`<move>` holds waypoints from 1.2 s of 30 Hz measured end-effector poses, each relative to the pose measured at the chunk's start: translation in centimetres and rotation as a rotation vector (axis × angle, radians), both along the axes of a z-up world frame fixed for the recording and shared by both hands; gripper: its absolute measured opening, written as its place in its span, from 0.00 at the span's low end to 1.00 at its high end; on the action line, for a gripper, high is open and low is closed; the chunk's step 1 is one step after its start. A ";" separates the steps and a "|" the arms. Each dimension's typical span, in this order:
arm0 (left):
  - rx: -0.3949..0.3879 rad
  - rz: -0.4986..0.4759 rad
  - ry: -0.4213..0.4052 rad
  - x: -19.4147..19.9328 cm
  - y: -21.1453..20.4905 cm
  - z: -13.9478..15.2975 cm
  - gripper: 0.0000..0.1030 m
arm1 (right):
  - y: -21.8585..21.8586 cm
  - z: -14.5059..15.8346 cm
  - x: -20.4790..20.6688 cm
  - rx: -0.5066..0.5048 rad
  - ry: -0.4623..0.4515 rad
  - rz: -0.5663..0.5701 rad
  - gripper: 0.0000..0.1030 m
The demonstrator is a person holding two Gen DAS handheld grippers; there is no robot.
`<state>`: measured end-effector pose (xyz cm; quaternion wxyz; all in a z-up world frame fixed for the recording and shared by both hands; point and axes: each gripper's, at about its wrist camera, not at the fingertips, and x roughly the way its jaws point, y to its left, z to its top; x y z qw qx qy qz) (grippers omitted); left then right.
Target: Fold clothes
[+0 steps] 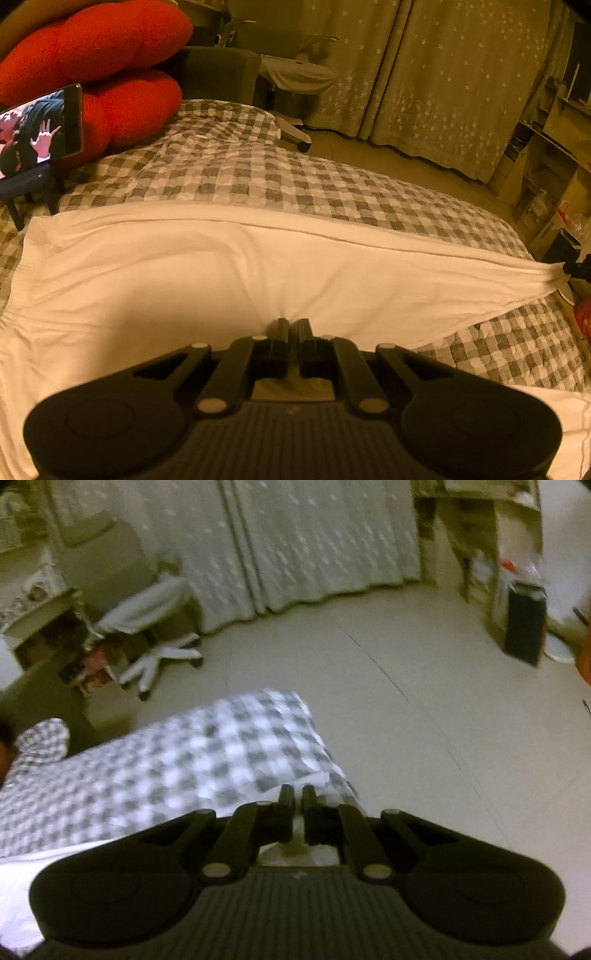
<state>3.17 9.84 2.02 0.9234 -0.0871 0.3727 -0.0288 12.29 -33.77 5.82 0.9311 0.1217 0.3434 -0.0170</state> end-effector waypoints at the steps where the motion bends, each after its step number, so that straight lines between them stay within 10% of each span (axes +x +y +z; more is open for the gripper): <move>1: 0.006 -0.001 -0.001 0.0 -0.1 0.0 0.03 | 0.2 -0.3 0.1 -0.020 0.008 0.008 0.06; 12: 0.004 0.002 -0.002 0.2 -0.2 0.0 0.06 | 0.9 -2.1 1.3 -0.179 0.051 -0.021 0.16; 16: 0.006 0.002 -0.004 0.2 -0.2 0.0 0.06 | 0.7 -2.0 1.4 -0.151 -0.007 0.007 0.45; 35: 0.005 0.002 -0.011 0.3 -0.1 0.0 0.06 | -1.3 -4.4 3.5 0.019 0.034 0.102 0.45; 36: 0.007 0.002 -0.011 0.3 -0.1 0.0 0.06 | -1.4 -4.3 3.5 0.036 0.034 0.107 0.33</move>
